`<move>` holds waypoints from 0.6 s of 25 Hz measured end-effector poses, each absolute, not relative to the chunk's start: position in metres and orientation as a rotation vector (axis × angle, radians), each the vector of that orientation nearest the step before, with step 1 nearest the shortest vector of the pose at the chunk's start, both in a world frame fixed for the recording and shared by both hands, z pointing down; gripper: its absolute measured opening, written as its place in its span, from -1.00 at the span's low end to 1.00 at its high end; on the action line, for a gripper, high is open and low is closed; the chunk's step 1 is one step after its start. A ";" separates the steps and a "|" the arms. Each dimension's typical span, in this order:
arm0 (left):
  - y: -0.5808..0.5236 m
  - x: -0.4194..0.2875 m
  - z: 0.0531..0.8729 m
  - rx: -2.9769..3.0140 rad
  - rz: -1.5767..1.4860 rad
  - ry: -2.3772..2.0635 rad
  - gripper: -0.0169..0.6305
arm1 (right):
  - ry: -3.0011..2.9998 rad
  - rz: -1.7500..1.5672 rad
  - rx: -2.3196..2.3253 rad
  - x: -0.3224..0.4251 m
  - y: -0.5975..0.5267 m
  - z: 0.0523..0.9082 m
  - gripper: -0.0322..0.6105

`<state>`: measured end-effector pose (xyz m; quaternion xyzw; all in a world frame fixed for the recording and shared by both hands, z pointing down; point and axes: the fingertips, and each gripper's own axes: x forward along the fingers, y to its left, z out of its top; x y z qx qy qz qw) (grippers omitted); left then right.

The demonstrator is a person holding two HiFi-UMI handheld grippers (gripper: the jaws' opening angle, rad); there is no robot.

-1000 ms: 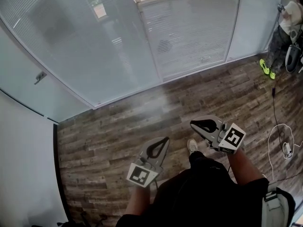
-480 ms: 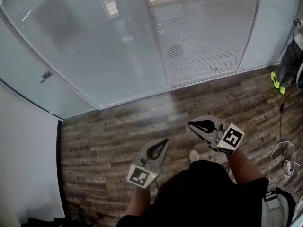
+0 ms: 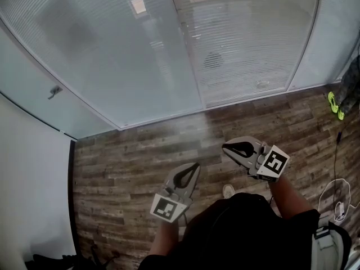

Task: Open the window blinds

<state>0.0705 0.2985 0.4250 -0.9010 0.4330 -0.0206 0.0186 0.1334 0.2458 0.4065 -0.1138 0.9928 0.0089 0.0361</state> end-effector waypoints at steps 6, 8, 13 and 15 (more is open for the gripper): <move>0.267 0.083 0.425 -2.787 -0.081 1.353 -0.93 | 3.044 0.010 -0.363 0.152 0.213 0.412 -0.89; 0.258 0.086 0.426 -2.781 -0.087 1.362 -0.93 | 3.046 -0.001 -0.350 0.157 0.207 0.413 -0.89; 0.240 0.095 0.426 -2.758 -0.098 1.383 -0.93 | 3.034 0.020 -0.343 0.169 0.187 0.411 -0.89; 0.234 0.099 0.426 -2.753 -0.107 1.388 -0.93 | 3.038 0.009 -0.336 0.173 0.182 0.414 -0.89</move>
